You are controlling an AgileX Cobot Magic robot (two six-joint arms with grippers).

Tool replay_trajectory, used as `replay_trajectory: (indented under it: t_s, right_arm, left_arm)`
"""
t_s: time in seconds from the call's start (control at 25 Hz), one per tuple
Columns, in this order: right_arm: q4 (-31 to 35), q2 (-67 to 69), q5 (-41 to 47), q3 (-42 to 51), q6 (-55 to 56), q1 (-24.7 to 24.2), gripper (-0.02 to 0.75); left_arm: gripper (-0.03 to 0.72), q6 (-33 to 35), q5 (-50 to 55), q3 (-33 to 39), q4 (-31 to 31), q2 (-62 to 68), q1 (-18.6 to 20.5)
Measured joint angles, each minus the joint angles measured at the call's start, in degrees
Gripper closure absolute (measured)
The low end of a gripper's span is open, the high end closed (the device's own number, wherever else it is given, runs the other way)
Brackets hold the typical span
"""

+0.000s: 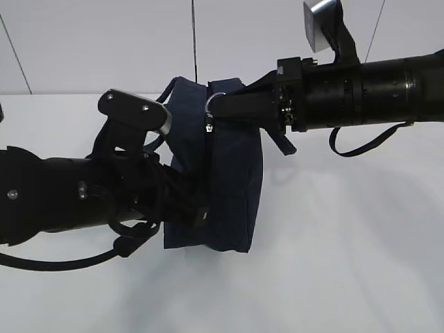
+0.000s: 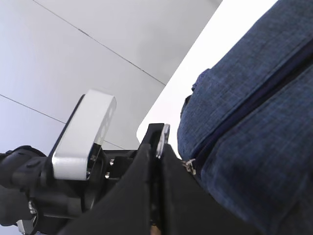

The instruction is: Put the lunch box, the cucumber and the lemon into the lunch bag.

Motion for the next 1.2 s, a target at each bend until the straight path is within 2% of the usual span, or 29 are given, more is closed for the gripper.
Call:
replay_trajectory:
  t_s: [0.24, 0.56, 0.8, 1.2]
  right_arm:
    - [-0.14, 0.00, -0.15, -2.32, -0.21, 0.00, 0.731]
    - [-3.99, 0.00, -2.88, -6.41, -0.34, 0.13, 0.731]
    - [-0.46, -0.36, -4.06, -7.54, -0.34, 0.13, 0.731]
    - [-8.31, -0.36, -0.18, -7.54, -0.66, 0.13, 0.731]
  left_arm:
    - [0.686, 0.00, 1.94, 0.00, 0.00, -1.17, 0.00]
    - [0.687, 0.00, 3.36, 1.51, 0.00, -2.61, 0.00]
    - [0.687, 0.00, 6.92, 5.49, 0.00, -3.91, 0.00]
    - [0.687, 0.00, 7.77, 5.99, 0.00, -5.73, 0.00]
